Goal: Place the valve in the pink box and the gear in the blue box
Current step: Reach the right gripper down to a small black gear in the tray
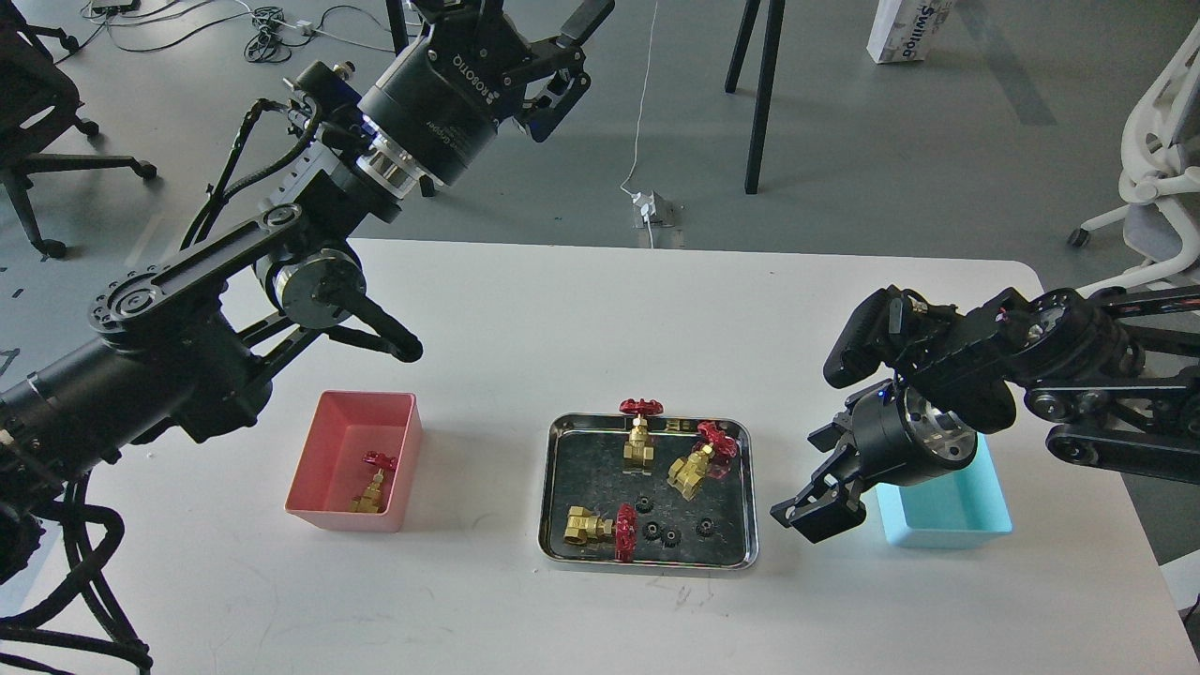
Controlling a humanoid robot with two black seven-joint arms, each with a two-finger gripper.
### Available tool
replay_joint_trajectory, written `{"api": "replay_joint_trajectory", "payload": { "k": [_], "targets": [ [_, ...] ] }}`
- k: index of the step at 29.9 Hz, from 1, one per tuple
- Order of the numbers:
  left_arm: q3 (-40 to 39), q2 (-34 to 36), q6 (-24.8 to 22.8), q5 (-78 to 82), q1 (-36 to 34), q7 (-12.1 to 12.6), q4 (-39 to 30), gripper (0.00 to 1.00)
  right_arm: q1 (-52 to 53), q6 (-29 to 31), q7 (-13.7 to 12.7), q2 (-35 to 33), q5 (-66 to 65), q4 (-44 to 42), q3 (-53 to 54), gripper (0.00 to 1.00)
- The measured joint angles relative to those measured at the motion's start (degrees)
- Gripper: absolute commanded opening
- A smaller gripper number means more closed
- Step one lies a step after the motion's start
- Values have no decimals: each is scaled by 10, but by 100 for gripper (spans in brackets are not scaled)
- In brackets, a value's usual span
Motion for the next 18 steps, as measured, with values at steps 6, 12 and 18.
{"api": "replay_joint_trajectory", "payload": {
  "k": [6, 12, 18],
  "targets": [
    [-1, -13, 1, 4, 12, 0, 2, 83, -4, 0, -1, 81, -21, -29, -10, 71],
    [-15, -20, 1, 4, 14, 0, 6, 83, -23, 0, -1, 170, -30, -98, -16, 58],
    [-18, -21, 0, 3, 20, 0, 6, 83, -40, 0, -2, 214, -62, -158, -18, 54]
  ]
}}
